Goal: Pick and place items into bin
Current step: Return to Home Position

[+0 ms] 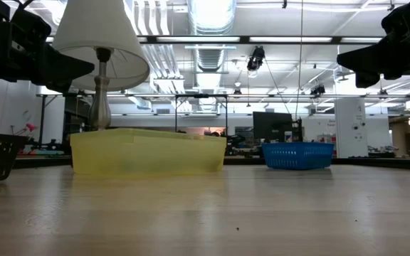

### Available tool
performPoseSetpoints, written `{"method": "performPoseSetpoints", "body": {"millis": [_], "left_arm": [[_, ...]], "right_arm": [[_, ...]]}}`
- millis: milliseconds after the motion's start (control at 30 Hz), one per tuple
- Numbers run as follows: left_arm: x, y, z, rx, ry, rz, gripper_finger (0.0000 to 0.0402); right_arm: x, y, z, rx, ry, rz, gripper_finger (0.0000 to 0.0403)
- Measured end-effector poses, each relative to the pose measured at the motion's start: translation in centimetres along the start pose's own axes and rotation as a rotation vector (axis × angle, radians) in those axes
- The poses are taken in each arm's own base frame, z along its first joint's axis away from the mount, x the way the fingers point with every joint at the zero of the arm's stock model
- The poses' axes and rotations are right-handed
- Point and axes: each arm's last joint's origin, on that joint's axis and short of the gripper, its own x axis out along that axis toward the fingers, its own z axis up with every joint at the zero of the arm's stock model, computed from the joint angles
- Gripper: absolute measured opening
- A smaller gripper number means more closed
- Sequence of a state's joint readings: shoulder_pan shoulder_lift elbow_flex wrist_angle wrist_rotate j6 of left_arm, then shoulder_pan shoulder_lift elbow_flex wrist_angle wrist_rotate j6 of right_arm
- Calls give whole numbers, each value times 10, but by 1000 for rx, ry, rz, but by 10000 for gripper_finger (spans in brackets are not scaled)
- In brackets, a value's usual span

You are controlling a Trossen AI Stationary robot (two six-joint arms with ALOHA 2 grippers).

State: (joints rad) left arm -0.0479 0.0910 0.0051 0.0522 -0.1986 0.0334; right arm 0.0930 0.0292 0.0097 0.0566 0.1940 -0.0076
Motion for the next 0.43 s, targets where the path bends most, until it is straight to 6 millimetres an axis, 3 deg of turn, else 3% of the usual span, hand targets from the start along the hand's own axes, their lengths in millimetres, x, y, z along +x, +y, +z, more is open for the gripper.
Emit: {"method": "performPoseSetpoints", "body": {"millis": [433], "left_arm": [[0,0,0,0,0,0,0]], "right_arm": [[0,0,0,12,0,0,9]]}}
